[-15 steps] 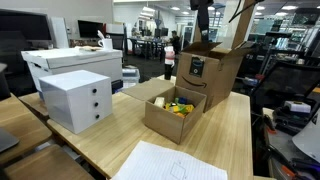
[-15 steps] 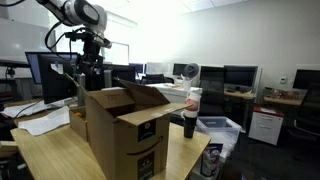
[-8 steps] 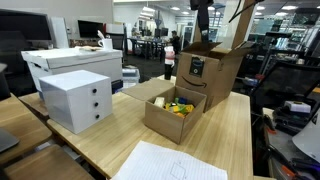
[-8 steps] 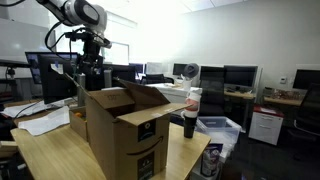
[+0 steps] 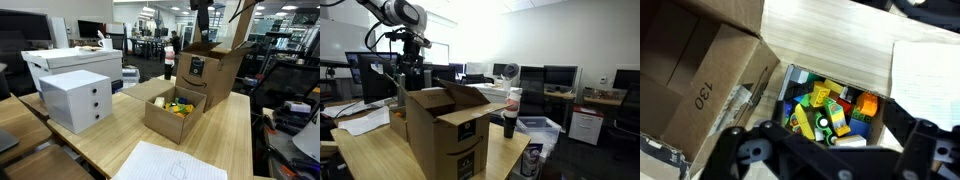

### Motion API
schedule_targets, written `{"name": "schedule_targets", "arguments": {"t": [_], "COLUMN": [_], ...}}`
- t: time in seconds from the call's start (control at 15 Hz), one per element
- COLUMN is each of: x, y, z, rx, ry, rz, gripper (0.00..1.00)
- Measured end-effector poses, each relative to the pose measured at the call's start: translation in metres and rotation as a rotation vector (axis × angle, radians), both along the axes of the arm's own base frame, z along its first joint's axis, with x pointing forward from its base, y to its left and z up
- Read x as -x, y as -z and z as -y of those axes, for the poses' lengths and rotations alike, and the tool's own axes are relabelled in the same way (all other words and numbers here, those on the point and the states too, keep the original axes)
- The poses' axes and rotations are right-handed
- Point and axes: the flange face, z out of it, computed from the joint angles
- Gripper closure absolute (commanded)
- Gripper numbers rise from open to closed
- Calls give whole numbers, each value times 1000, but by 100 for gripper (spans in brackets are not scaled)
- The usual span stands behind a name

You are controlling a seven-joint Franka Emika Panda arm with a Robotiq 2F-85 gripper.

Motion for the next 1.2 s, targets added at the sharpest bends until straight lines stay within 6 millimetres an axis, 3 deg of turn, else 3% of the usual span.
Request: {"name": "schedule_targets", "arguments": {"t": [0.73, 1.2], "x": [-1, -6], "y": [5, 31], "z": [-4, -20], "rx": [-16, -73], "ry": [10, 18], "rz": [-12, -25], "gripper": [2, 0]}}
